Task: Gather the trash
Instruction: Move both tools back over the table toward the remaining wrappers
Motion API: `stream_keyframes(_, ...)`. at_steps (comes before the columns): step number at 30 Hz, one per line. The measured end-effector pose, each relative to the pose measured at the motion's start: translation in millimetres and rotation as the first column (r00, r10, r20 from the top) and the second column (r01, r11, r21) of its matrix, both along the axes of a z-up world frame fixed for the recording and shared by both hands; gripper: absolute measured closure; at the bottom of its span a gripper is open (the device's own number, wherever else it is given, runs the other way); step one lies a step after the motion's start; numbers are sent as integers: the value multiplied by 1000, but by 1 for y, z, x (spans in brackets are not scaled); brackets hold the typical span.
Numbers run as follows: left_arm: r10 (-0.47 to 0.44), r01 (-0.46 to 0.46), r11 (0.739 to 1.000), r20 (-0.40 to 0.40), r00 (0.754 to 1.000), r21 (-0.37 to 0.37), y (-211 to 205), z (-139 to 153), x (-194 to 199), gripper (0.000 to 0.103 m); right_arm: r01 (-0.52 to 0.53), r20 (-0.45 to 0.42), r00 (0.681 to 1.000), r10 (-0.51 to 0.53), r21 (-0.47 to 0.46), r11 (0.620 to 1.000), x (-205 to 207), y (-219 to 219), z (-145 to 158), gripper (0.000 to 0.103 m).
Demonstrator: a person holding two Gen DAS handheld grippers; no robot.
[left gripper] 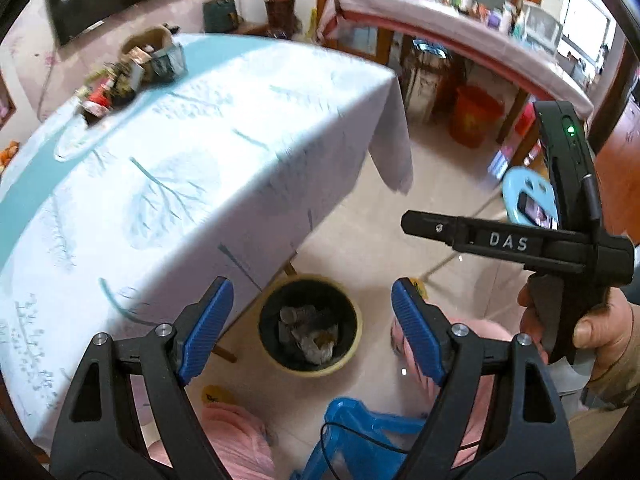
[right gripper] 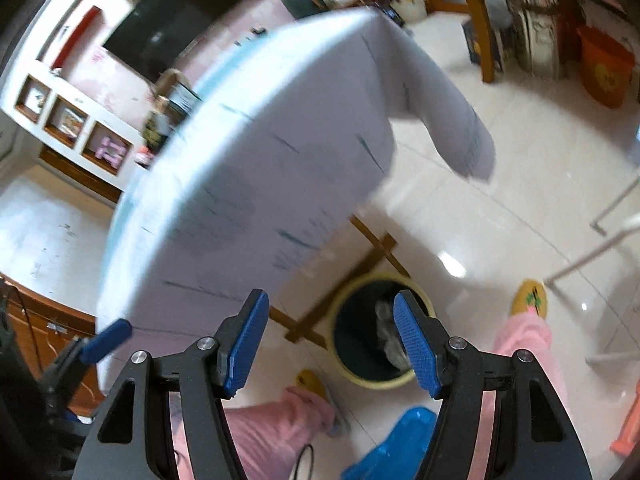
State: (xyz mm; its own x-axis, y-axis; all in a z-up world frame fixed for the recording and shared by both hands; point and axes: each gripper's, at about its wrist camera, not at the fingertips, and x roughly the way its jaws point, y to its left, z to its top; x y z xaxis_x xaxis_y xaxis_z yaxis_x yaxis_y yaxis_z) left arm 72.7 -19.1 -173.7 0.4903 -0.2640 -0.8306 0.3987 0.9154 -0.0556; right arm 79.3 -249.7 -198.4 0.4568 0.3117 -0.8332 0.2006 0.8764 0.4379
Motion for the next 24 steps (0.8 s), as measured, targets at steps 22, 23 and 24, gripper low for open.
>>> stream_keyframes(22,227,-234,971,102,969,58,128,90,150,24,-294,229,909,349,-241,925,185,111,123,32)
stream_keyframes(23,247,-251,967,93,965,42,138,95,167,24,-300,231,905,359,-253,920,198,117,125,32)
stream_keyframes(24,262,-265,964,85,961,27,146,97,182,24,-309,233,898,373,-269,912,217,124,128,32)
